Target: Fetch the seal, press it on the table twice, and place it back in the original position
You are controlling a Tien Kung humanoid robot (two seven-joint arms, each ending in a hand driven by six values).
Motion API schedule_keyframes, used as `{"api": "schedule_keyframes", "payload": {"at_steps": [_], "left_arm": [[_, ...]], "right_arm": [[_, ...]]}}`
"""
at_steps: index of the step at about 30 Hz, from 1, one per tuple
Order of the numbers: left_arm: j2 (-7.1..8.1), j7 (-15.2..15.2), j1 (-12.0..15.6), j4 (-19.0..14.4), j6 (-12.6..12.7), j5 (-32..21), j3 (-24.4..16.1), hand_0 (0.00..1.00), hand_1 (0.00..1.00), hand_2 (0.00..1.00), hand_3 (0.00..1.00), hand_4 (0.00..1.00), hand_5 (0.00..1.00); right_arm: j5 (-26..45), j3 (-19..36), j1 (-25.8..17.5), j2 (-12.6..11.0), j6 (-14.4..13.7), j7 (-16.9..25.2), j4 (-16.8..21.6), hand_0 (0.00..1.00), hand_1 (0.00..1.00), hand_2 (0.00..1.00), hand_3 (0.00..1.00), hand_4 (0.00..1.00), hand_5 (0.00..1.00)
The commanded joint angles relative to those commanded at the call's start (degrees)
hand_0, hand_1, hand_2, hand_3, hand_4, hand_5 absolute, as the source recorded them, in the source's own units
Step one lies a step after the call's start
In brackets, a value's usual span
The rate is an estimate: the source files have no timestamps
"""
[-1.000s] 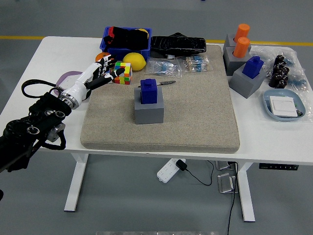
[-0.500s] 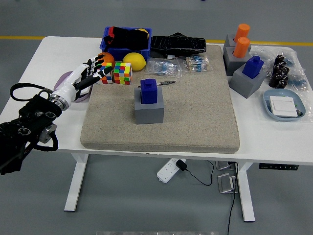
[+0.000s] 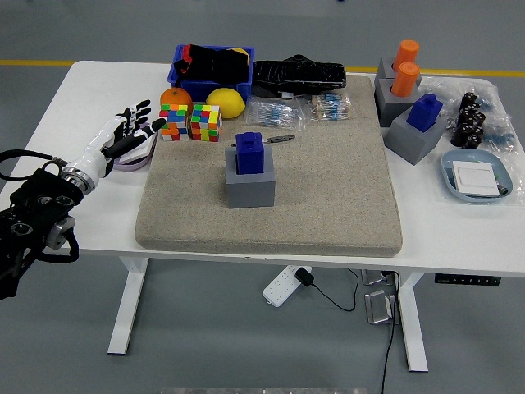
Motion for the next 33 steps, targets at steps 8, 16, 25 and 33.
{"api": "schedule_keyframes", "payload": {"at_steps": [8, 16, 25, 33], "left_arm": [[1.65, 0.34, 1.76, -0.15, -0.09, -0.56, -1.79, 0.998, 0.998, 0.998, 0.998, 0.991, 0.728], [2.69, 1.07, 4.14, 0.27, -0.40, -2.09, -4.22, 0.998, 0.998, 0.998, 0.998, 0.983, 0.729], [2.86, 1.49, 5.40, 0.28, -0.49, -1.36, -6.10, 0.998, 0.987, 0.996, 0.998, 0.975, 0.729], [2.90, 1.66, 6.06, 0.23, -0.48, -1.25, -6.57, 0.998, 0.985, 0.991, 0.998, 0.968, 0.739]], "right_arm": [[-0.73, 2.52, -1.36, 0.62, 0.47, -0.07, 0.08, 0.779, 0.669, 0.672, 0.671, 0.824, 0.582], [-1.67, 7.14, -1.77, 1.31, 1.00, -0.06, -1.24, 0.781, 0.670, 0.672, 0.672, 0.823, 0.583], [-1.64, 8.64, -1.49, 2.00, 1.48, -0.18, -2.74, 0.781, 0.671, 0.673, 0.672, 0.822, 0.584], [-1.85, 9.88, -1.28, 2.76, 1.47, -0.23, -4.33, 0.780, 0.672, 0.674, 0.672, 0.821, 0.586]]}}
